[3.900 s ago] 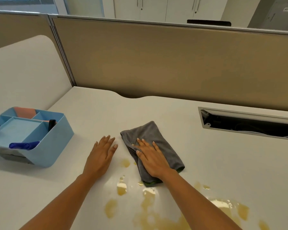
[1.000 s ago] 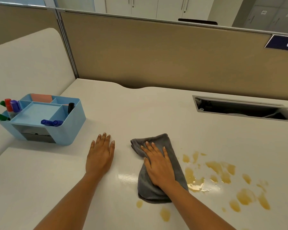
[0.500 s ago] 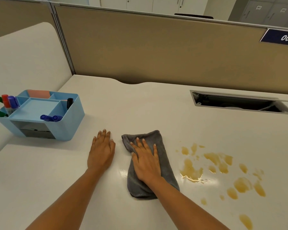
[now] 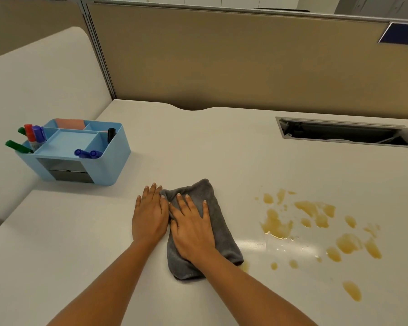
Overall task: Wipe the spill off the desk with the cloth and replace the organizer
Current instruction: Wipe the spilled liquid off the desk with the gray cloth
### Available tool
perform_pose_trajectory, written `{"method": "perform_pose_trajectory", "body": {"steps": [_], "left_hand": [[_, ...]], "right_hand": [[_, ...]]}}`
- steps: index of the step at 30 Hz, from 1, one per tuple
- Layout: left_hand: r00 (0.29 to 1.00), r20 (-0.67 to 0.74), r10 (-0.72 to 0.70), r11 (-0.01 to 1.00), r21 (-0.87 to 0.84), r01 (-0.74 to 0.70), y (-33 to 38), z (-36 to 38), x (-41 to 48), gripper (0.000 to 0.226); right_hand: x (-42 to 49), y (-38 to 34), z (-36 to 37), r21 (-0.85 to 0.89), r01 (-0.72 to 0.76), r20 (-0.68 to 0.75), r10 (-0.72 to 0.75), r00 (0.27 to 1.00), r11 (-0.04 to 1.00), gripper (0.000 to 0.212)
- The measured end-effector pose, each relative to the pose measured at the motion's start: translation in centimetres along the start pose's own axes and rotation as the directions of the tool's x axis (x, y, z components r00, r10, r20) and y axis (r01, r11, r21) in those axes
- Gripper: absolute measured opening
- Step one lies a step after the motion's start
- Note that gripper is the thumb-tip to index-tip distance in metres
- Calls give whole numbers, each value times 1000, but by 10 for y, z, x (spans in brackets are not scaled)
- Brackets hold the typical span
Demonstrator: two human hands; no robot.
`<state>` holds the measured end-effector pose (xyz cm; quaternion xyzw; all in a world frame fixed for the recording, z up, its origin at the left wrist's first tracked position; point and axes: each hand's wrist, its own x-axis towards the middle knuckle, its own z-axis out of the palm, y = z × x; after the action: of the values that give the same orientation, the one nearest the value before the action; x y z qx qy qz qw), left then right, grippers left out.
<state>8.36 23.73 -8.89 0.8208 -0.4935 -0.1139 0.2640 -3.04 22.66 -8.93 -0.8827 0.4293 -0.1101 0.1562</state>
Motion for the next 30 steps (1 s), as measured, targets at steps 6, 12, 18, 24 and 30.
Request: {"method": "perform_pose_trajectory", "body": {"steps": [6,12,18,24,30], "left_hand": [[1000,-3,-31,998,-56,30,-1,-4,-30,46],[999,-16,-46,998,-54,45,1,-2,-63,47],[997,-4,-71,997,15,72,7,4,-85,49],[995,-39,-86,994,67,89,11,2,-94,49],[995,-45,-86,991,96,90,13,3,-95,49]], "right_hand": [[-39,-2,0,17,72,-8,-72,997,997,49],[-69,13,-10,5,145,33,-145,989,989,51],[-99,45,-28,-5,164,83,-163,983,986,49],[-118,82,-49,-40,152,119,-147,982,987,49],[-115,126,-69,-110,96,105,-85,991,989,49]]}}
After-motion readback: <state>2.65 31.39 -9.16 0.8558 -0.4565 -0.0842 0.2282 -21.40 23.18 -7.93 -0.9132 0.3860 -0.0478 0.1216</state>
